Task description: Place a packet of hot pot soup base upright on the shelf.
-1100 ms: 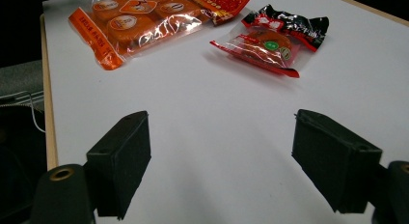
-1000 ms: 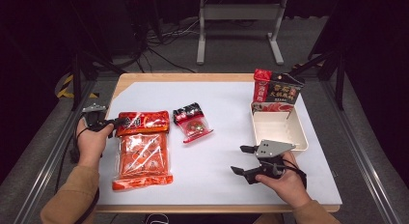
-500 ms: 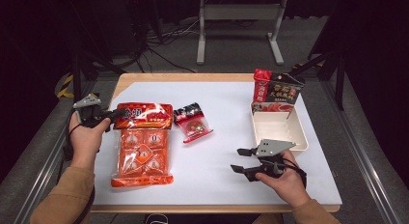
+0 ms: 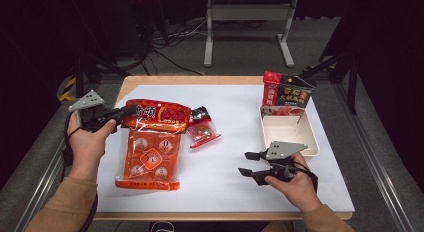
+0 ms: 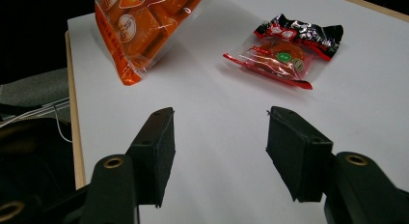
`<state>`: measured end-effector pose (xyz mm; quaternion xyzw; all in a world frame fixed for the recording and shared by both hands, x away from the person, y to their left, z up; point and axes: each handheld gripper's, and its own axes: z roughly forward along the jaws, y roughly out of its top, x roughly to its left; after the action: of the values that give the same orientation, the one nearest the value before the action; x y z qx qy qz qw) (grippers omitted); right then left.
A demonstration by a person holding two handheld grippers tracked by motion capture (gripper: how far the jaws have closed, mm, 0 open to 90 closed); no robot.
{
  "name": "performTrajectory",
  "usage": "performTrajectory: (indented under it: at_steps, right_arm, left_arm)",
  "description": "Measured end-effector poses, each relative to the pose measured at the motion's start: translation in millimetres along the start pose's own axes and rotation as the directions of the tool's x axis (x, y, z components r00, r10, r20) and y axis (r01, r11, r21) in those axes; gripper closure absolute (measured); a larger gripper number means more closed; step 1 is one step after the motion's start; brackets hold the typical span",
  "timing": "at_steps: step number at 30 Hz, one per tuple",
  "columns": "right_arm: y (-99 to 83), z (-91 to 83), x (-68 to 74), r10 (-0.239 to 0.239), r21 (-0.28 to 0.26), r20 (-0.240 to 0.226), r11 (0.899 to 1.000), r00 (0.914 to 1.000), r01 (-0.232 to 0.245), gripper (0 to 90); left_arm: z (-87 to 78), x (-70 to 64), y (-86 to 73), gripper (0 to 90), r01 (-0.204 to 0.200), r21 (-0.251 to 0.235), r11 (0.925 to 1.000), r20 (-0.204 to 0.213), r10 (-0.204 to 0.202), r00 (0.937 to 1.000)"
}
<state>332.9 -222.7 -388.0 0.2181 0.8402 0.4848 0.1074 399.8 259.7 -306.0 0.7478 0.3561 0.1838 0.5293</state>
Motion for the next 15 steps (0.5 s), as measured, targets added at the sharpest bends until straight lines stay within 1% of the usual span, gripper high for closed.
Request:
performTrajectory:
  at_steps: [1, 2, 4, 5, 6, 8, 11, 15]
  right_arm:
    - [0.3, -0.2, 0.1, -0.001, 0.0, 0.0, 1.0, 1.0, 0.001, 43.6]
    - [0.3, -0.2, 0.1, -0.001, 0.0, 0.0, 1.0, 1.0, 0.001, 43.6]
    - [1.6, -2.5, -0.2, 0.0, -0.006, 0.001, 1.0, 1.0, 0.0, 44.2]
    - [2.0, -3.1, -0.2, 0.003, -0.008, -0.001, 1.0, 1.0, -0.003, 44.5]
    - [2.0, -3.1, -0.2, 0.003, -0.008, -0.001, 1.0, 1.0, -0.003, 44.5]
    - [3.0, -4.2, -0.1, 0.005, -0.014, -0.003, 1.0, 1.0, -0.005, 44.5]
    - [3.6, -4.7, 0.6, 0.007, -0.017, -0.008, 1.0, 0.9999, -0.007, 44.8]
    - [3.8, -5.7, 1.1, 0.008, -0.022, -0.011, 1.0, 0.9999, -0.009, 44.7]
  left_arm:
    - [-1.8, -3.9, 3.3, 90.0, -0.01, -0.003, 0.9999, 0.011, 0.01, 0.9999]
    - [-1.8, -3.9, 3.3, 90.0, -0.01, -0.003, 0.9999, 0.011, 0.01, 0.9999]
    - [-6.2, -15.9, 12.5, 90.0, -0.043, -0.009, 0.999, 0.035, 0.044, 0.9984]
    - [-7.0, -19.9, 14.7, 90.0, -0.05, -0.01, 0.9987, 0.041, 0.05, 0.9979]
    - [-7.0, -19.9, 14.7, 90.0, -0.05, -0.01, 0.9987, 0.041, 0.05, 0.9979]
    - [-9.1, -28.6, 19.3, 90.0, -0.068, -0.021, 0.9975, 0.056, 0.069, 0.9961]
    - [-12.4, -41.9, 24.6, 90.0, -0.089, -0.043, 0.9951, 0.083, 0.092, 0.9922]
    - [-17.9, -58.5, 32.8, 90.0, -0.132, -0.063, 0.9892, 0.115, 0.139, 0.9836]
